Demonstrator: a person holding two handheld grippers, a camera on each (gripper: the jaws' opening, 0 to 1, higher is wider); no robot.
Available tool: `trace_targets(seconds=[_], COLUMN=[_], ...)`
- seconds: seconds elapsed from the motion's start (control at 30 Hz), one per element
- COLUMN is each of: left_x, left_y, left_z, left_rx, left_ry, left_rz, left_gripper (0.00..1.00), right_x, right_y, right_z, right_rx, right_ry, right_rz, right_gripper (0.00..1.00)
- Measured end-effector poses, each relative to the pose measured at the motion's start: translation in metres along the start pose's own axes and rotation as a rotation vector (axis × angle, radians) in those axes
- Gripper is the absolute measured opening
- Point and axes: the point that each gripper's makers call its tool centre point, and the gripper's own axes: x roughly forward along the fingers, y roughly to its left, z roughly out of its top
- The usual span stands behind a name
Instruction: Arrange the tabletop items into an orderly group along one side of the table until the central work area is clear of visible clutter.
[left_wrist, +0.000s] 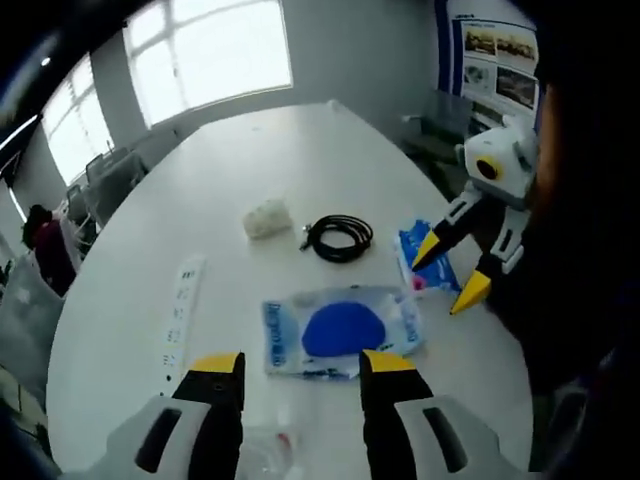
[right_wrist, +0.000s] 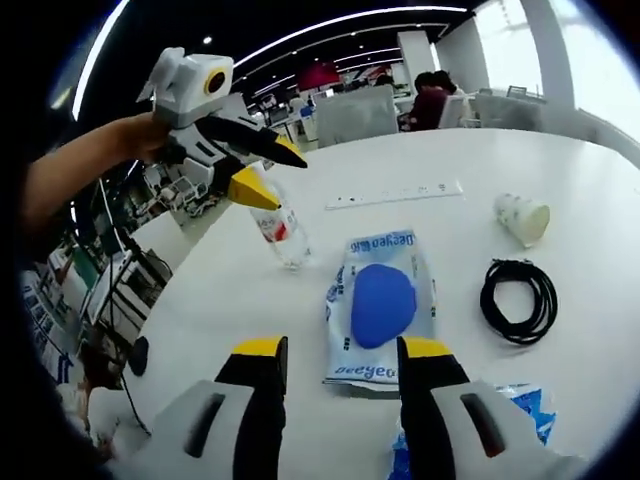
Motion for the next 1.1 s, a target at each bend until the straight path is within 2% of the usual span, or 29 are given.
trace_targets(seconds=[0.07, 0.13, 0.2, 0.3, 0.47, 0.63, 0.83, 0.93, 1.1], left_x=[0.008, 0.016, 0.023, 0.034, 0.051, 0.069, 0.091, 0.099, 0.112], left_y=[0.003, 0.008, 0.009, 0.013, 0.018, 0.021, 0.020, 0.030, 0.044], left_z=[-0.006, -0.017, -0.020, -0.024, -0.033, -0.044, -0.046, -0.057, -0.063], left_rx=[-0.006, 0.004, 0.005, -0.007, -0.013, -0.043, -0.068, -0.093, -0.117], left_ry=[0.029, 0.091, 0.106, 0.119, 0.181, 0.252, 0.276, 0.331, 0.348], left_rz=[0.003, 0.013, 0.008, 0.011, 0.015, 0.022, -0.007, 0.010, -0.003], left_gripper=[0.42, 0.40, 0.40, 0.40, 0.38, 0.37, 0.37, 0.36, 0.34], right_x=[0.002, 0.003, 0.006, 0.007, 0.010, 0.015, 0.021, 0.028, 0.035], right_y=[0.001, -0.002, -0.004, -0.010, -0.016, -0.009, -0.007, -0.007, -0.008], right_z=[-0.006, -0.013, -0.018, -0.023, -0.032, -0.043, -0.053, -0.052, -0.055], right_rx=[0.031, 0.074, 0.145, 0.195, 0.241, 0.291, 0.343, 0.354, 0.398], right_ry=[0.009, 0.027, 0.036, 0.050, 0.077, 0.121, 0.162, 0.161, 0.184], right_rz=[0.007, -0.001, -0.004, -0.017, -0.030, -0.012, -0.008, 0.003, 0.004], right_gripper=[0.40, 0.39, 0.38, 0.38, 0.33, 0.33, 0.29, 0.30, 0.28])
